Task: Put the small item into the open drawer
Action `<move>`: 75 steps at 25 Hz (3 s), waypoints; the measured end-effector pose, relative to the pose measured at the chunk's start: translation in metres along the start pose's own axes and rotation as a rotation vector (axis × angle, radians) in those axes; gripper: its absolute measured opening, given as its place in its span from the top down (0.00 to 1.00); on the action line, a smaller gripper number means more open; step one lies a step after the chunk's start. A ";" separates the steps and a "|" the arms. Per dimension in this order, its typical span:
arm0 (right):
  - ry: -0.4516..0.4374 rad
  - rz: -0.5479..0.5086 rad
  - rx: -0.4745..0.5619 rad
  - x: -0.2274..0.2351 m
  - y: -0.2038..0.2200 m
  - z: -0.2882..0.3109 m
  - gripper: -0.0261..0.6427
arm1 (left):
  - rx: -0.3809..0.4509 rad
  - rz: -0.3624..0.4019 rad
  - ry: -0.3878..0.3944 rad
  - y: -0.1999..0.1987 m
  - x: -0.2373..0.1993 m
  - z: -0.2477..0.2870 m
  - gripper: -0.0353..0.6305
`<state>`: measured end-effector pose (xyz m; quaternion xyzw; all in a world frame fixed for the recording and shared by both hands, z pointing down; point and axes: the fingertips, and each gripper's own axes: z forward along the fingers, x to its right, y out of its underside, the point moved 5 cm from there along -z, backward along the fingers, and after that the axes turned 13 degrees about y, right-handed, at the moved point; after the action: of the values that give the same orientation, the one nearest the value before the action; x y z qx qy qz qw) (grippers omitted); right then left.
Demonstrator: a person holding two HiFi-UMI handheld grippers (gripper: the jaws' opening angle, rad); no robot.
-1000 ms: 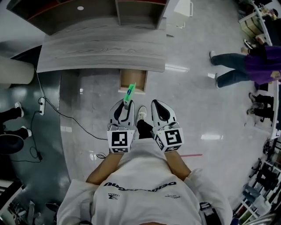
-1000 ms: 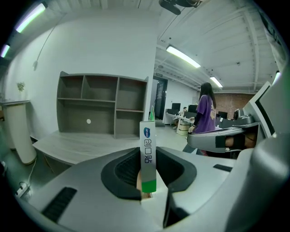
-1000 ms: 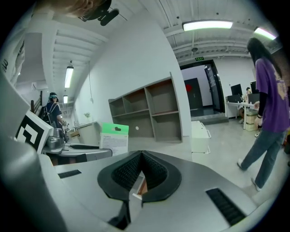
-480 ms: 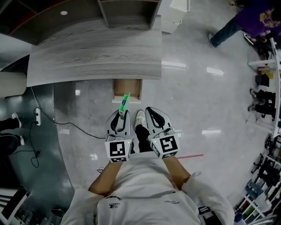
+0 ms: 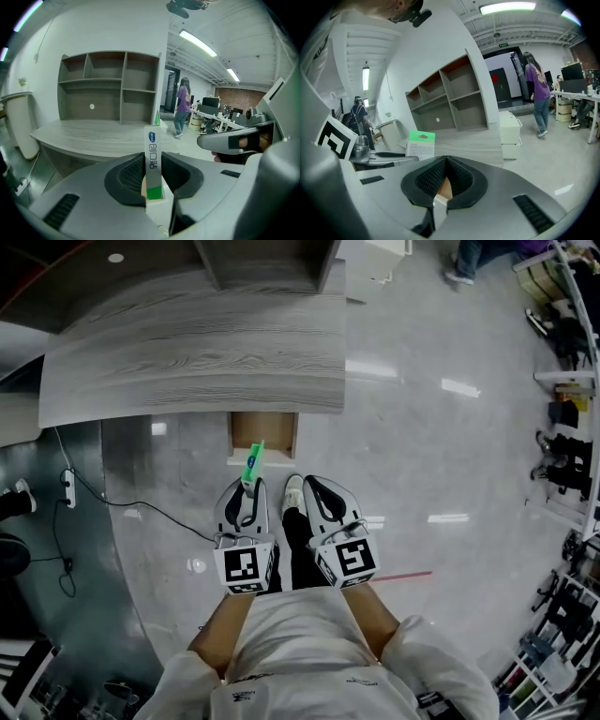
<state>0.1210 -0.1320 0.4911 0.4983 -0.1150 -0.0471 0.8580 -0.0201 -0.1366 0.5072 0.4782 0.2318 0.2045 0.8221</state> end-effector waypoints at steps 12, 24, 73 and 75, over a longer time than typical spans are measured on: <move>-0.044 -0.032 -0.059 0.007 0.043 0.032 0.92 | -0.105 0.001 0.019 0.050 -0.024 0.059 0.80; -0.047 -0.050 -0.108 0.007 0.070 0.054 0.92 | -0.203 -0.056 -0.024 0.106 -0.060 0.110 0.80; -0.043 0.045 -0.196 0.021 0.101 0.069 0.92 | -0.407 -0.144 -0.062 0.188 -0.073 0.165 0.77; -0.043 0.045 -0.196 0.021 0.101 0.069 0.92 | -0.406 -0.144 -0.061 0.187 -0.074 0.166 0.76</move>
<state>0.1209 -0.1442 0.6147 0.4083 -0.1395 -0.0496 0.9008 -0.0056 -0.2063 0.7580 0.2911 0.1944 0.1732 0.9206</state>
